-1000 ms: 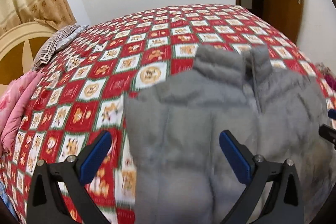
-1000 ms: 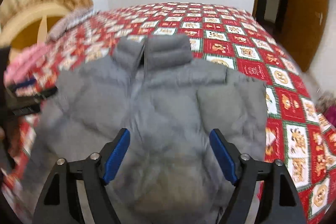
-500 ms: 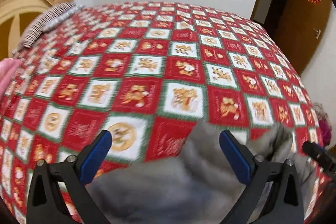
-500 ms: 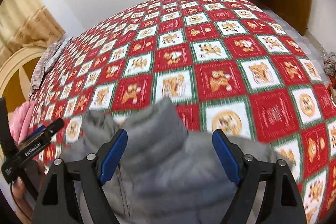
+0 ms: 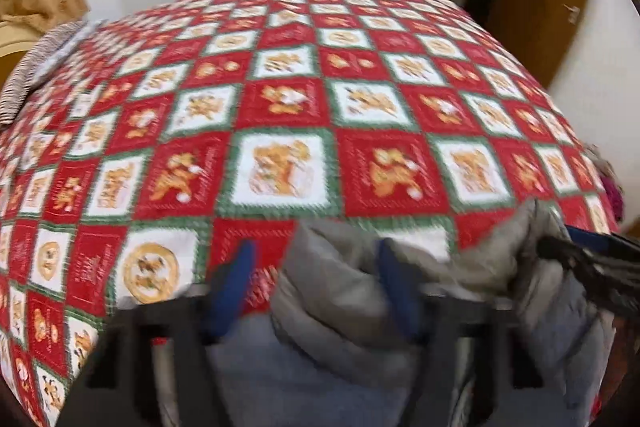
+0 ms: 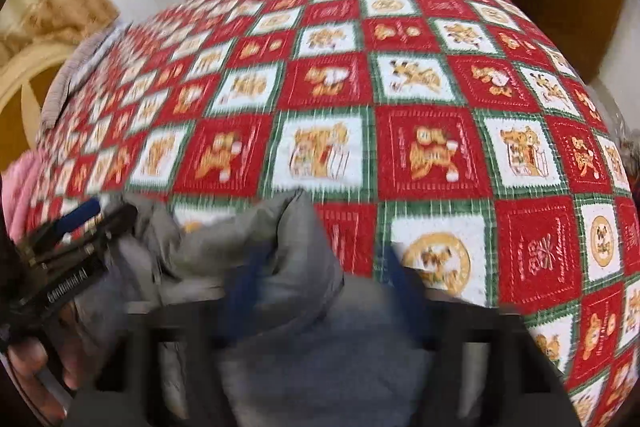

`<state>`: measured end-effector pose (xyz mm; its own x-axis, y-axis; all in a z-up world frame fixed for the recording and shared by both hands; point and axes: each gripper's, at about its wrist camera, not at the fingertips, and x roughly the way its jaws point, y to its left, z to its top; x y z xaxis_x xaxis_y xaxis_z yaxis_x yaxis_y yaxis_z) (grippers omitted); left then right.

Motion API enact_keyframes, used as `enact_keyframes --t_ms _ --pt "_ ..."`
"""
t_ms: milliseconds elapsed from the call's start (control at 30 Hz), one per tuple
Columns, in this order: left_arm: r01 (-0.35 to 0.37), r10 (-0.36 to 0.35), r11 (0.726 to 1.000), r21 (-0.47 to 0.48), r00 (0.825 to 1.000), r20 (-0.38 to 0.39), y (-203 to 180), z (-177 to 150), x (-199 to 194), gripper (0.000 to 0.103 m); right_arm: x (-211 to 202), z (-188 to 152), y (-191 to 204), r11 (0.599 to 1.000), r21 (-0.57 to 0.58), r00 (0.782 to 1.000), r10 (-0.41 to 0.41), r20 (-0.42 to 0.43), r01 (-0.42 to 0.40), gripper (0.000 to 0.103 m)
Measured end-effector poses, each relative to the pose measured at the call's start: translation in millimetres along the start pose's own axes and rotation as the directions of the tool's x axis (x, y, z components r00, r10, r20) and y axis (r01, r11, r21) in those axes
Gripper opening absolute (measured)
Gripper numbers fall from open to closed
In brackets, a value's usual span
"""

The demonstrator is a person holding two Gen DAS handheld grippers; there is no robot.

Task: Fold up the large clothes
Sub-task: 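Grasp the jacket hem with the right tool while the left tool grasps the hem too, then fold the held hem up toward the collar with both tools, then release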

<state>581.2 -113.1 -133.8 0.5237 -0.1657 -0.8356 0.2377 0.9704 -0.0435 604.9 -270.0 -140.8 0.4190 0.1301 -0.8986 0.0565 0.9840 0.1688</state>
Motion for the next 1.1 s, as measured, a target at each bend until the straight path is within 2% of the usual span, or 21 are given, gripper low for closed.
enact_keyframes --t_ms 33,167,300,367,500,667,767,800,867,900,933,967,1000,1067,1100 --pt "0.012 -0.012 1.0 0.024 1.0 0.001 -2 -5 -6 0.022 -3 -5 -1 1.0 -0.004 1.0 0.002 -0.005 -0.002 0.02" --pt "-0.021 0.011 0.994 0.112 0.996 0.089 -8 -23 -39 0.014 -27 -23 -5 0.999 -0.047 0.999 -0.015 0.034 0.016 0.006" --pt "-0.034 0.007 0.985 0.171 0.988 0.152 -7 -44 -66 0.011 -49 -45 -9 0.994 -0.094 0.996 -0.045 0.075 0.052 0.004" --pt "-0.032 0.003 0.983 0.181 0.987 0.16 -3 -60 -74 0.01 -54 -55 -12 0.992 -0.106 0.995 -0.057 0.086 0.066 0.003" --pt "-0.047 0.02 0.98 0.193 0.99 0.139 4 -87 -70 0.01 -55 -76 -22 0.992 -0.098 0.994 -0.065 0.092 0.074 0.003" --pt "-0.055 0.043 0.985 0.166 0.996 0.072 15 -111 -46 0.01 -40 -94 -32 0.993 -0.084 0.995 -0.075 0.072 0.081 0.003" --pt "-0.052 0.037 0.985 0.166 0.995 0.089 12 -116 -48 0.01 -29 -104 -34 0.992 -0.087 0.994 -0.086 0.067 0.091 0.003" --pt "-0.059 0.043 0.985 0.164 0.994 0.096 12 -116 -51 0.015 -27 -107 -34 0.991 -0.091 0.993 -0.09 0.074 0.096 0.003" --pt "-0.069 0.051 0.988 0.14 0.99 0.129 14 -115 -68 0.019 -28 -111 -35 0.99 -0.098 0.991 -0.091 0.095 0.1 0.003" --pt "-0.07 0.048 0.988 0.134 0.986 0.163 15 -115 -80 0.028 -30 -112 -36 0.991 -0.096 0.991 -0.087 0.107 0.097 0.003" --pt "-0.074 0.048 0.988 0.133 0.981 0.188 16 -116 -88 0.045 -32 -113 -37 0.991 -0.094 0.99 -0.082 0.115 0.093 0.003" --pt "-0.089 0.058 0.988 0.126 0.972 0.229 16 -115 -101 0.057 -33 -114 -38 0.991 -0.095 0.989 -0.079 0.122 0.09 0.003" --pt "-0.11 0.076 0.988 0.11 0.959 0.272 17 -114 -113 0.074 -34 -115 -38 0.991 -0.1 0.988 -0.081 0.128 0.094 0.003" --pt "-0.121 0.089 0.991 0.065 0.927 0.363 18 -105 -134 0.078 -34 -117 -35 0.987 -0.117 0.986 -0.091 0.137 0.107 0.003" --pt "-0.119 0.09 0.991 0.057 0.925 0.368 17 -101 -135 0.078 -34 -119 -33 0.985 -0.127 0.985 -0.099 0.141 0.117 0.003"
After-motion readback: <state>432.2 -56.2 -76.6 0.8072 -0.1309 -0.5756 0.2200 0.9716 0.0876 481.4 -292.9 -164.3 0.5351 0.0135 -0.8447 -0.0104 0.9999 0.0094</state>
